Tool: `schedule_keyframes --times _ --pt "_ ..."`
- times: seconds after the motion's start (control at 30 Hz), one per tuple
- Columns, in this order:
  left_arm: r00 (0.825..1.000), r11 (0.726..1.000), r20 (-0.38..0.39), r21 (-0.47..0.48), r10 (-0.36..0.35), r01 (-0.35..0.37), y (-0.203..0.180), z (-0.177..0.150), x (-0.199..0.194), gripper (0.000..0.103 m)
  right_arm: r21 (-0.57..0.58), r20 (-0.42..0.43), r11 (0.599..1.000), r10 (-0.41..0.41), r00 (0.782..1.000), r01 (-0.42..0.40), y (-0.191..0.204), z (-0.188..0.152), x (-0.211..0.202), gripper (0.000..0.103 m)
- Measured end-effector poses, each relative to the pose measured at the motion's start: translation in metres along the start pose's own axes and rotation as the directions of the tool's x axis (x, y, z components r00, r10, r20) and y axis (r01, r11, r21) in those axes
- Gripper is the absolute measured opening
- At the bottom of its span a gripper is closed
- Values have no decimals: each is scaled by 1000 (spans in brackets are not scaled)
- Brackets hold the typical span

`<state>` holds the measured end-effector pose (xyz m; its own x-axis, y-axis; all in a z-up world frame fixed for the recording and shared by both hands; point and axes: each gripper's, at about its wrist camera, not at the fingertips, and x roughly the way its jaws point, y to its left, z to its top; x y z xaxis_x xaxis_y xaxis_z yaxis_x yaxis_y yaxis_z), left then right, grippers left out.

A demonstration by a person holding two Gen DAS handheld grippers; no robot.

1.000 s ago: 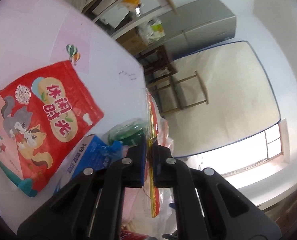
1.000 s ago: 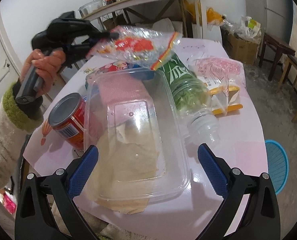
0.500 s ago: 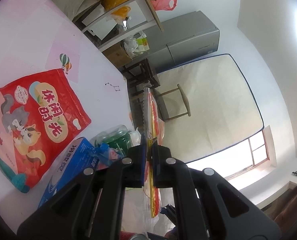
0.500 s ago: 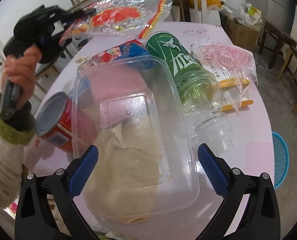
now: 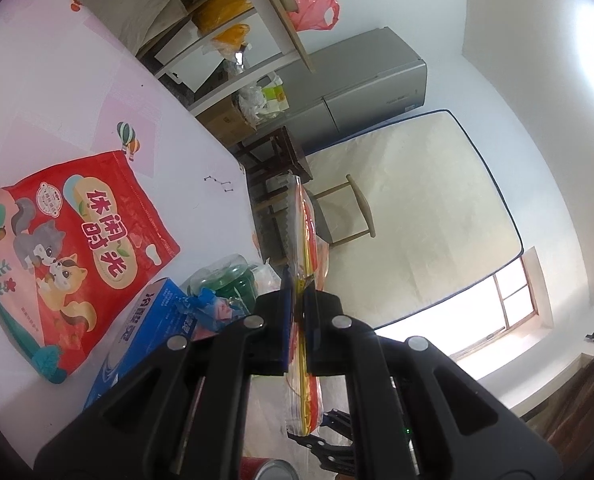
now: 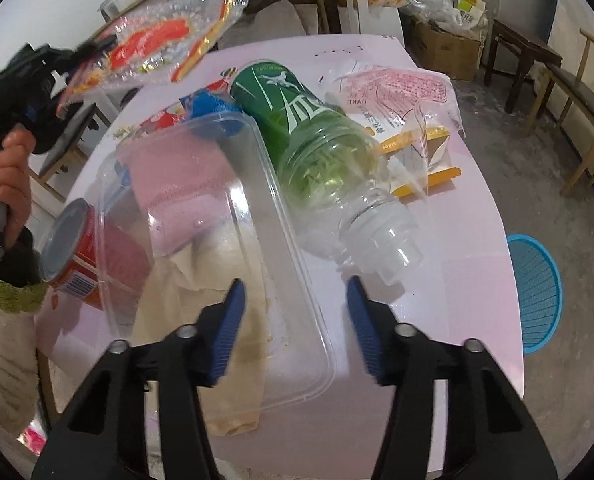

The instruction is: Collect trash

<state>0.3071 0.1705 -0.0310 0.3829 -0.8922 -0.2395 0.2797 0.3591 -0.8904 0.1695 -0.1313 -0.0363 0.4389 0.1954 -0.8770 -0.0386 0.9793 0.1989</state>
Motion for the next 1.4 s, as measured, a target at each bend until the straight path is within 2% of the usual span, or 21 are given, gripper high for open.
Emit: schedule_keyframes --times 0.07,0.23,0.27,0.6,0.8,0.9,1.0,1.17,1.27,1.33,1.4 --pt "1000 1000 2 11 1 -1 -4 -1 -1 3 6 -12 1000 -7 1000 7 -1 -1 4 29" --pt "1000 999 12 46 7 -8 -15 -2 -5 3 13 2 1000 13 1000 -13 -4 -6 -1 7" --pt "1000 999 14 50 8 -8 -17 -2 -7 3 8 14 1000 10 1000 -10 -4 -6 -5 6" --pt "998 996 60 88 21 -26 -49 -9 -23 3 -58 170 998 -6 985 16 5 -18 -57 4" --pt "997 988 65 145 41 -50 -88 -21 -20 3 -28 254 998 60 965 -54 -14 -29 -92 4" --pt "998 982 49 181 50 -58 -109 -27 -12 3 7 317 996 82 945 -89 -31 -40 -116 4" --pt "999 972 6 231 38 -39 -138 -37 8 3 54 371 993 81 925 -108 -56 -47 -135 4" --pt "995 949 -95 315 36 -4 -185 -52 66 3 217 450 972 -23 893 -84 -125 -71 -166 4" --pt "981 926 -178 379 80 -7 -212 -68 125 3 359 450 932 -118 885 -58 -180 -91 -173 4" --pt "963 907 -240 421 123 -10 -226 -84 171 3 446 434 894 -169 885 -47 -212 -107 -171 4" --pt "935 891 -309 453 174 -16 -235 -101 218 3 537 393 843 -216 894 -32 -249 -124 -161 4"
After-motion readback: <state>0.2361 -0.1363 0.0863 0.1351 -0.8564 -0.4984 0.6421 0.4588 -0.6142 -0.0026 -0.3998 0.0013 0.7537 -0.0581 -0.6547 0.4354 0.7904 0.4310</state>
